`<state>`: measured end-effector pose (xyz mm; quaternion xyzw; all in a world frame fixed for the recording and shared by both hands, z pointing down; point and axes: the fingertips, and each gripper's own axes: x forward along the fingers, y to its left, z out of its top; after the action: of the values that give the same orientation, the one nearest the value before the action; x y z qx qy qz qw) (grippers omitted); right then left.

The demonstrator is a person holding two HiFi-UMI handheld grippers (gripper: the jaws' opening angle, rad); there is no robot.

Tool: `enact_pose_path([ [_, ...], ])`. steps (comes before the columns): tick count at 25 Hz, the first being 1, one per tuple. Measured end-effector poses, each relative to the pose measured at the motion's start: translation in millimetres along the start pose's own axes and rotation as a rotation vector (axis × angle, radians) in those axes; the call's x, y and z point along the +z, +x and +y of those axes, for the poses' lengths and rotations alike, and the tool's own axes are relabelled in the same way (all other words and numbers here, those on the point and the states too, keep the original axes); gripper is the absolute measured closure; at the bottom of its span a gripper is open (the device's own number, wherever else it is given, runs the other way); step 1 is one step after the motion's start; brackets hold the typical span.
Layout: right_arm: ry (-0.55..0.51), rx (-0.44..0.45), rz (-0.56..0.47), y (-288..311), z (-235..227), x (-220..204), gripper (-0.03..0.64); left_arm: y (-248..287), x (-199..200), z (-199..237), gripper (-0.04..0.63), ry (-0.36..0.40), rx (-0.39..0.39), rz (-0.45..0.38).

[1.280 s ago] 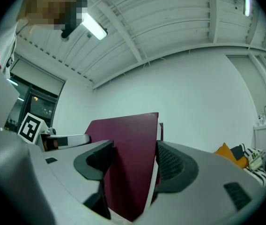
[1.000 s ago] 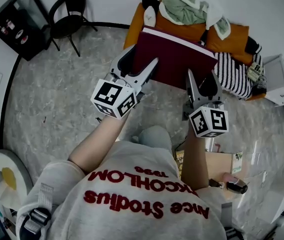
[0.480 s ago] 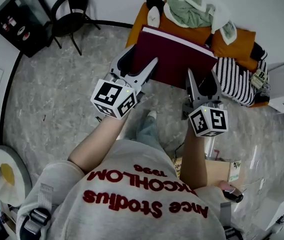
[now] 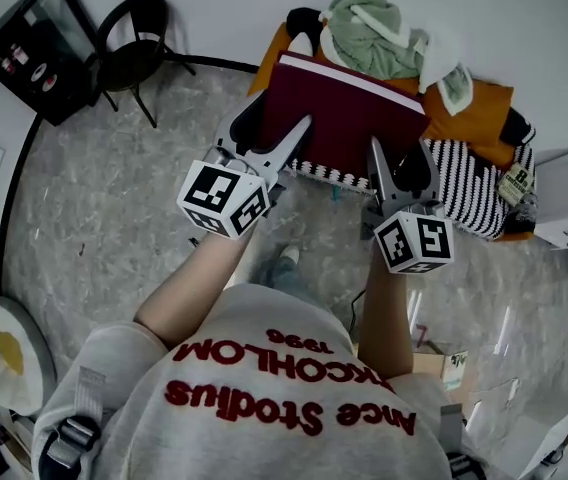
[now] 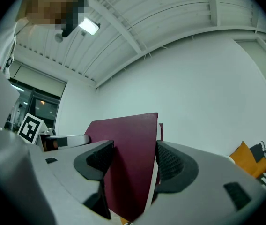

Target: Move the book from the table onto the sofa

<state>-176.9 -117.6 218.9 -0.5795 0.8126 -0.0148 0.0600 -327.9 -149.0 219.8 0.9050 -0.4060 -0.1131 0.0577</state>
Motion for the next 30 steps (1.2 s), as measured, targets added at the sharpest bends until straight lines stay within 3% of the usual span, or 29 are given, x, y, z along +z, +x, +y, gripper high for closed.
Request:
enact_pose_path([
  [13, 0.012, 0.045, 0.001, 80, -97, 6, 0.310, 117, -11, 19, 0.314, 0.011, 0.040, 0.002],
  [24, 0.030, 0.033, 0.021, 117, -129, -11, 0.310, 161, -29, 41, 0.314, 0.008, 0.039, 0.017],
  [30, 0.027, -0.011, 0.023, 156, -150, -21, 0.310, 202, -40, 72, 0.314, -0.003, 0.000, 0.021],
])
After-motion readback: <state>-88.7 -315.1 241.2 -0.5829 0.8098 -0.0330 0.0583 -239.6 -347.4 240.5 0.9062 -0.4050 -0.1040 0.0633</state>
